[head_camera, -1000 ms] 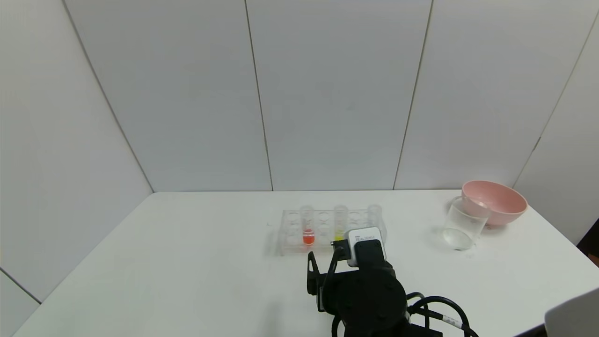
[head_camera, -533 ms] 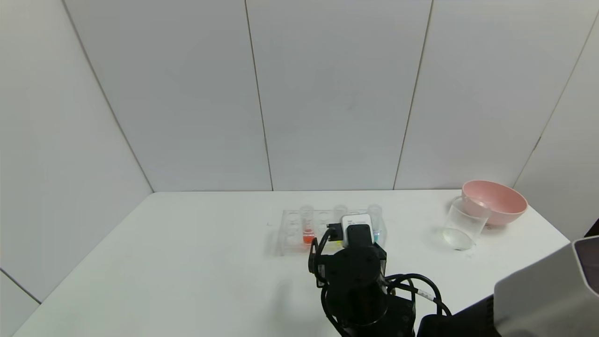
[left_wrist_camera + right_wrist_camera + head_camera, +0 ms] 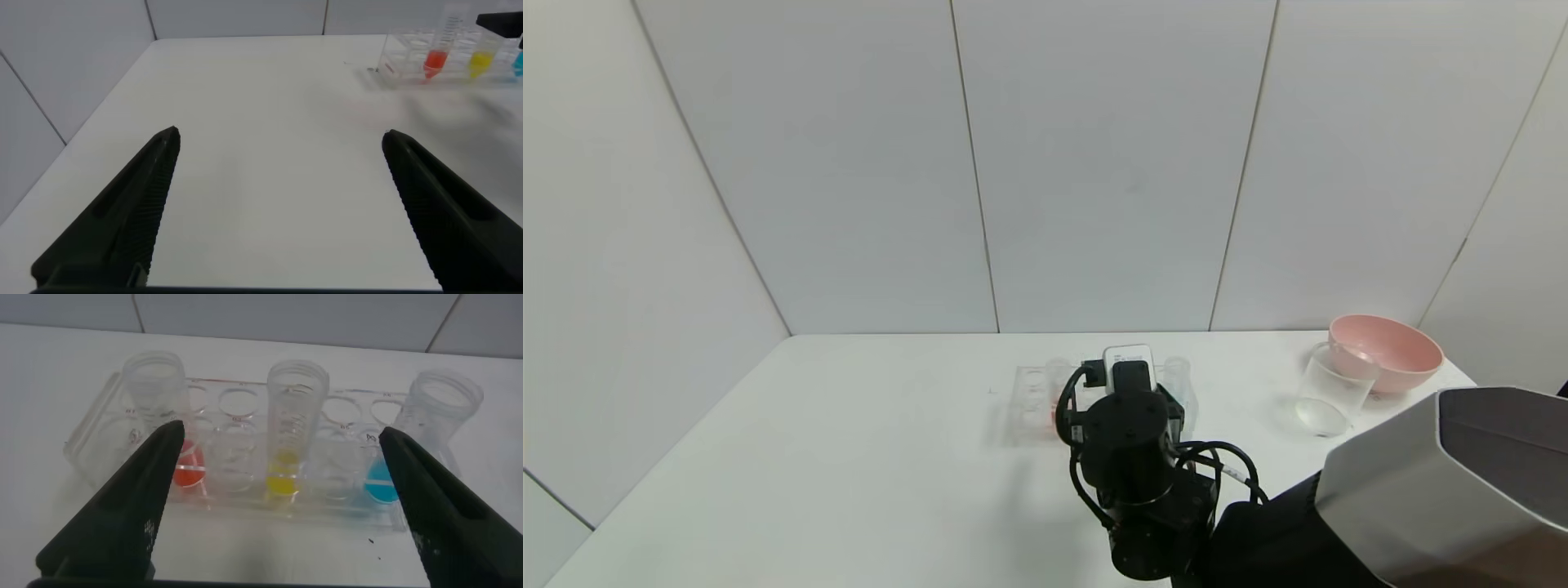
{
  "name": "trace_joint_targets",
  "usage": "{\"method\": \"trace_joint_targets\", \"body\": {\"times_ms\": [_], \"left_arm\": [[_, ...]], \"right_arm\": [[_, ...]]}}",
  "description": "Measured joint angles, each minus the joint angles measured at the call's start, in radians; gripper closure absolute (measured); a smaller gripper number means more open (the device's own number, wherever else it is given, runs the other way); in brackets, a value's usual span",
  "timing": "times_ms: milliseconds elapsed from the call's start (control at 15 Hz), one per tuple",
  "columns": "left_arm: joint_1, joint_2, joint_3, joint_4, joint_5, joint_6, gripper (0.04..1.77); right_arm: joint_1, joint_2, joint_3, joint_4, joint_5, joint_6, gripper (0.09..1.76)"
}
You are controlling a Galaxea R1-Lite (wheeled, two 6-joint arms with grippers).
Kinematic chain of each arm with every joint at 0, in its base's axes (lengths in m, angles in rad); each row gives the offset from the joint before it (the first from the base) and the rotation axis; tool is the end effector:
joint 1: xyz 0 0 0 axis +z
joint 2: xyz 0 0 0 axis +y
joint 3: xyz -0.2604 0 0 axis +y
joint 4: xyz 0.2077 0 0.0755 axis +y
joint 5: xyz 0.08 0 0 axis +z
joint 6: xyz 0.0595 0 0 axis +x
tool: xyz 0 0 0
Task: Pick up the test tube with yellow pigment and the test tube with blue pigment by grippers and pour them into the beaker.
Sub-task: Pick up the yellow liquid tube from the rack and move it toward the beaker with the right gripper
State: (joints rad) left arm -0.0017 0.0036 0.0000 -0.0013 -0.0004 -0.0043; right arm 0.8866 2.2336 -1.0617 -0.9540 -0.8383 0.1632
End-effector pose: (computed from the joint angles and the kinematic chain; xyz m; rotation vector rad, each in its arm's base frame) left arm 0.0871 -0.0002 0.0754 -0.0043 0.0023 -0.0021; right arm 0.3044 0.3033 0.0173 -0.0026 0.1451 0.0364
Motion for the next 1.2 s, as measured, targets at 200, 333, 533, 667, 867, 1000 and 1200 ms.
{"method": "trace_joint_targets", "body": {"times_ms": [200,333,533,667,867,1000,1200], "left_arm": [[0.000,0.000,0.000,0.000,0.000,0.000,0.05],[0.000,0.000,0.000,0.000,0.000,0.000,0.05],[0.000,0.000,0.000,0.000,0.000,0.000,0.05],[0.000,0.000,0.000,0.000,0.000,0.000,0.05],[0.000,0.000,0.000,0.000,0.000,0.000,0.05],[0.000,0.000,0.000,0.000,0.000,0.000,0.05],[0.000,0.000,0.000,0.000,0.000,0.000,0.05]], "right_arm": [[-0.028,0.041,-0.056,0.000,0.046,-0.002,0.14],[-0.050,0.067,-0.089,0.003,0.057,-0.009,0.14],[-0.081,0.093,-0.121,0.001,0.089,-0.020,0.14],[-0.097,0.103,-0.134,0.000,0.114,-0.025,0.14],[-0.105,0.117,-0.141,-0.002,0.116,-0.030,0.14],[-0.107,0.121,-0.142,-0.002,0.117,-0.031,0.14],[-0.107,0.123,-0.142,-0.005,0.116,-0.031,0.47]]}}
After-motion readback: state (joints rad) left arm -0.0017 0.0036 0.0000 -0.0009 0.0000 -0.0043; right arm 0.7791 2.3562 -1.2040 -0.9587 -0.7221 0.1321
